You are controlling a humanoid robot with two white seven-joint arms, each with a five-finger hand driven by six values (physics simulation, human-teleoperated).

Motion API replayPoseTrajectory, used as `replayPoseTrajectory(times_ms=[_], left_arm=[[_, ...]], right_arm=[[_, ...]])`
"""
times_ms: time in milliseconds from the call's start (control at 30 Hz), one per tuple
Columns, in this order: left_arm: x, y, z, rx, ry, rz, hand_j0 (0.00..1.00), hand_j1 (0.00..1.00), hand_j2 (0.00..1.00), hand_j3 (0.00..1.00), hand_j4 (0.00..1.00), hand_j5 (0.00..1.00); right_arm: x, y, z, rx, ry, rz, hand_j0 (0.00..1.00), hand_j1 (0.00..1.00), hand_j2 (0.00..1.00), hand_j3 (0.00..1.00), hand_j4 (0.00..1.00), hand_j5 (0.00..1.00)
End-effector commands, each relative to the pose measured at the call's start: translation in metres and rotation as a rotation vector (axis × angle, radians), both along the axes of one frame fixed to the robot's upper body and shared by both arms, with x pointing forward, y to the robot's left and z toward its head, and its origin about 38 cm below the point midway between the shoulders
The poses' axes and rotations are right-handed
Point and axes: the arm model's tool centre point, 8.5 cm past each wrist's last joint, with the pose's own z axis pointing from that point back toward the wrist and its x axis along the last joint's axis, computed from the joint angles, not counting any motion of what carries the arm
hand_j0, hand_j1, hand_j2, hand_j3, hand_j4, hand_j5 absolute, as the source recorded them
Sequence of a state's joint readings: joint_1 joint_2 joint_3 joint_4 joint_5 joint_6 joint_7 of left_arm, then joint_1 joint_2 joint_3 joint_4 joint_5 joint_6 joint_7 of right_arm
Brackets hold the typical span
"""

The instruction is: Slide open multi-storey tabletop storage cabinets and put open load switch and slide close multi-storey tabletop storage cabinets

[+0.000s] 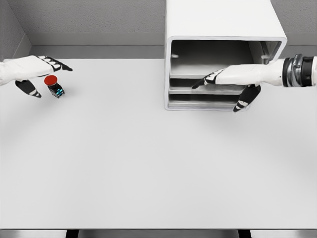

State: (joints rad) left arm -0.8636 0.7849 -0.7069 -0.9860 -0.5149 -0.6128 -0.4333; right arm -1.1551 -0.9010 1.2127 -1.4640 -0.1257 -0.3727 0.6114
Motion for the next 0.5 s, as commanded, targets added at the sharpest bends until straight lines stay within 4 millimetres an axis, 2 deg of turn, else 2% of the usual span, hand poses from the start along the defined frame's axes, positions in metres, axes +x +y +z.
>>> replayPoseTrajectory(times_ms=[0, 200, 300, 333, 467], left_arm=[[0.003, 0.003, -0.006, 0.005, 0.012, 0.021, 1.00, 1.00, 1.00, 1.00, 1.00, 1.00], [0.011, -0.003, -0.009, 0.001, 0.009, 0.026, 1.00, 1.00, 1.00, 1.00, 1.00, 1.00], [0.012, 0.003, -0.011, 0.004, 0.017, 0.049, 1.00, 1.00, 1.00, 1.00, 1.00, 1.00], [0.014, -0.001, -0.015, -0.004, 0.023, 0.049, 1.00, 1.00, 1.00, 1.00, 1.00, 1.00], [0.016, -0.002, -0.017, -0.009, 0.028, 0.052, 1.00, 1.00, 1.00, 1.00, 1.00, 1.00]], right_arm=[[0.004, 0.001, -0.001, 0.009, 0.012, -0.028, 1.00, 1.00, 1.00, 1.00, 1.00, 1.00], [0.005, 0.002, 0.007, 0.034, 0.014, -0.030, 1.00, 1.00, 1.00, 1.00, 1.00, 1.00], [-0.021, 0.025, 0.016, 0.059, -0.029, 0.163, 1.00, 1.00, 1.00, 1.00, 1.00, 1.00], [-0.027, 0.025, 0.018, 0.064, -0.041, 0.203, 1.00, 1.00, 1.00, 1.00, 1.00, 1.00], [-0.027, 0.025, 0.023, 0.068, -0.054, 0.217, 1.00, 1.00, 1.00, 1.00, 1.00, 1.00]])
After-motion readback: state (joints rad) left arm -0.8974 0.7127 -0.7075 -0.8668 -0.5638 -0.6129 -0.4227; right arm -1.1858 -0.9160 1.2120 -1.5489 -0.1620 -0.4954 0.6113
